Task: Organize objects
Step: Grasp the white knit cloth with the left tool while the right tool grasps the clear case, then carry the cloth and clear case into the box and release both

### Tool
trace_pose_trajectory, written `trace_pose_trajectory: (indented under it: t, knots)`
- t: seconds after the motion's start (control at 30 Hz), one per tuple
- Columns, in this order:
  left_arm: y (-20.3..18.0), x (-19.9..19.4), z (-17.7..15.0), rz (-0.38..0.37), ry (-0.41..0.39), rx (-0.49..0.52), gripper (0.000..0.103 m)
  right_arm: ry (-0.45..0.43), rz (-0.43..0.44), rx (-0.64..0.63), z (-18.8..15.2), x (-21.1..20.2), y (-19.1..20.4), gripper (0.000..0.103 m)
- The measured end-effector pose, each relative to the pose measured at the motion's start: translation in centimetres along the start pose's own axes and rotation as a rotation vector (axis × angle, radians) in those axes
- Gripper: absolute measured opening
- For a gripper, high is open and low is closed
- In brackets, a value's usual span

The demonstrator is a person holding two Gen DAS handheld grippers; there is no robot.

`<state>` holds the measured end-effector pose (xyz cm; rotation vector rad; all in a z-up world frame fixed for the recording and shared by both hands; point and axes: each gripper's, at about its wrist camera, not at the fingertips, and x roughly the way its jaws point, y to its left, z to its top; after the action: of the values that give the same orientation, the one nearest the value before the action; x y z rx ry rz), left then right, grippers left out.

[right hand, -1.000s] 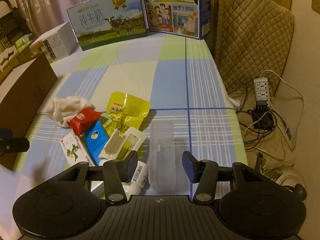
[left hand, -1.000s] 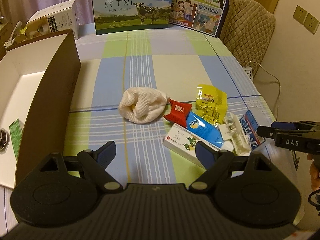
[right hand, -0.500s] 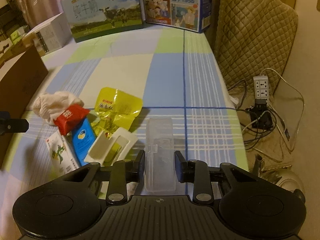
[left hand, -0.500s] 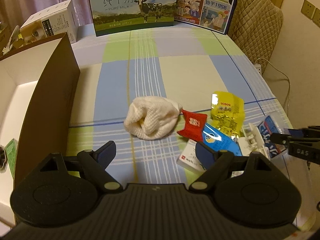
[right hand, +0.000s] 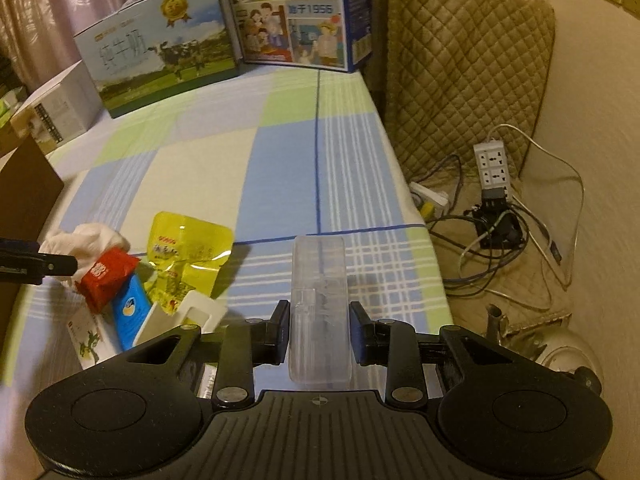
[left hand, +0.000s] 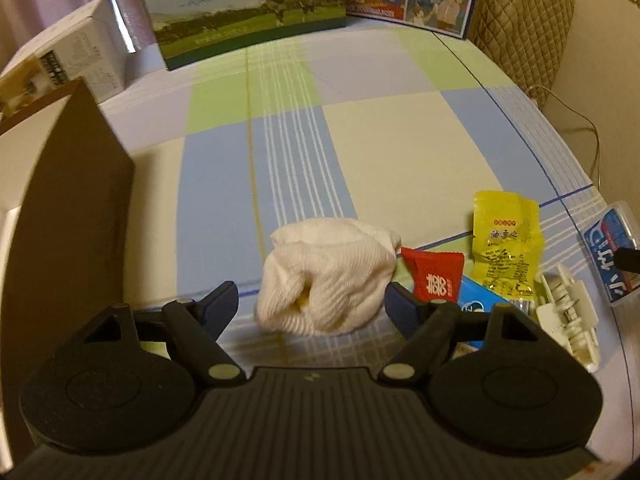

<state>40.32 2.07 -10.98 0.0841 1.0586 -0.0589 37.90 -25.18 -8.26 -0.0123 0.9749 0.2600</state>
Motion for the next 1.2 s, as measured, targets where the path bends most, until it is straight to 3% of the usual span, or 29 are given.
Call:
trace_pose_trajectory:
  t: [0.27, 0.53, 0.83, 1.2]
  knots:
    - [-0.1, 2.6, 0.8, -0.039, 0.024, 0.027, 0.065, 0.006, -0.015, 0.038, -0.1, 0.1, -0.8, 0.027]
    - [-0.2, 2.1, 0.4, -0.053, -0.014, 0.037, 0.04, 0.001, -0.017, 0.047, -0.1, -0.5, -0.8, 0.027]
    - [0.3, -2.4, 0.0, -0.063, -0.094, -0.04, 0.038, -0.041, 0.018, 0.035, 0.3, -2.8, 0.7, 0.027]
    - [3.4, -11.2, -2.8, -0.064, -0.223, -0.159, 0.038, -0.117, 0.218, -0.062, 1.0, -7.7, 7.6, 0.027]
